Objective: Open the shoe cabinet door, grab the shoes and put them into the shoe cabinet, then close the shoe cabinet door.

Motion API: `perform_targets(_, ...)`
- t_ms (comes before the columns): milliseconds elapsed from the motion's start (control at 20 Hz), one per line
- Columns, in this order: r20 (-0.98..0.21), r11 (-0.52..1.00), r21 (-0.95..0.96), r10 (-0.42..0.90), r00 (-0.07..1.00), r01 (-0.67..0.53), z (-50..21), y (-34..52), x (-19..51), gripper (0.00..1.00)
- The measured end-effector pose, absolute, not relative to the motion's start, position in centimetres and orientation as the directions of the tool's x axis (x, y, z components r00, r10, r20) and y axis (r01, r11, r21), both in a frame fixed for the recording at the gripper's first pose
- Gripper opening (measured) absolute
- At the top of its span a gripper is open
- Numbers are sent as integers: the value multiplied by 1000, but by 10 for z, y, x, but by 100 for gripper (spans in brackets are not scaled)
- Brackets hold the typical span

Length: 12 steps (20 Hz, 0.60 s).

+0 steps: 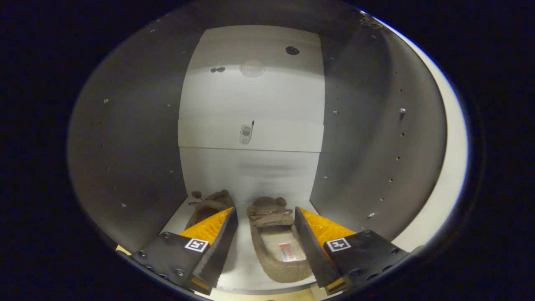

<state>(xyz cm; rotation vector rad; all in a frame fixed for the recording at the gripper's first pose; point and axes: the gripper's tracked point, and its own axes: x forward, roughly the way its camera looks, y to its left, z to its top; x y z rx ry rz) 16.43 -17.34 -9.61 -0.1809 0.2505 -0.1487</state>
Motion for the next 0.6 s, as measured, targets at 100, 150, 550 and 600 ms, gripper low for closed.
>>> perform_targets(100, -220, 971, -202, -170, 961, 126, -89, -173, 152, 85)
perform_targets(150, -212, 970, -203, -174, 962, 130, -86, -174, 146, 86)
perform_targets(550, -177, 971, -177, -192, 965, 161, -65, -180, 89, 87)
perform_targets(600, -174, 971, -175, -192, 966, 162, -63, -180, 82, 87)
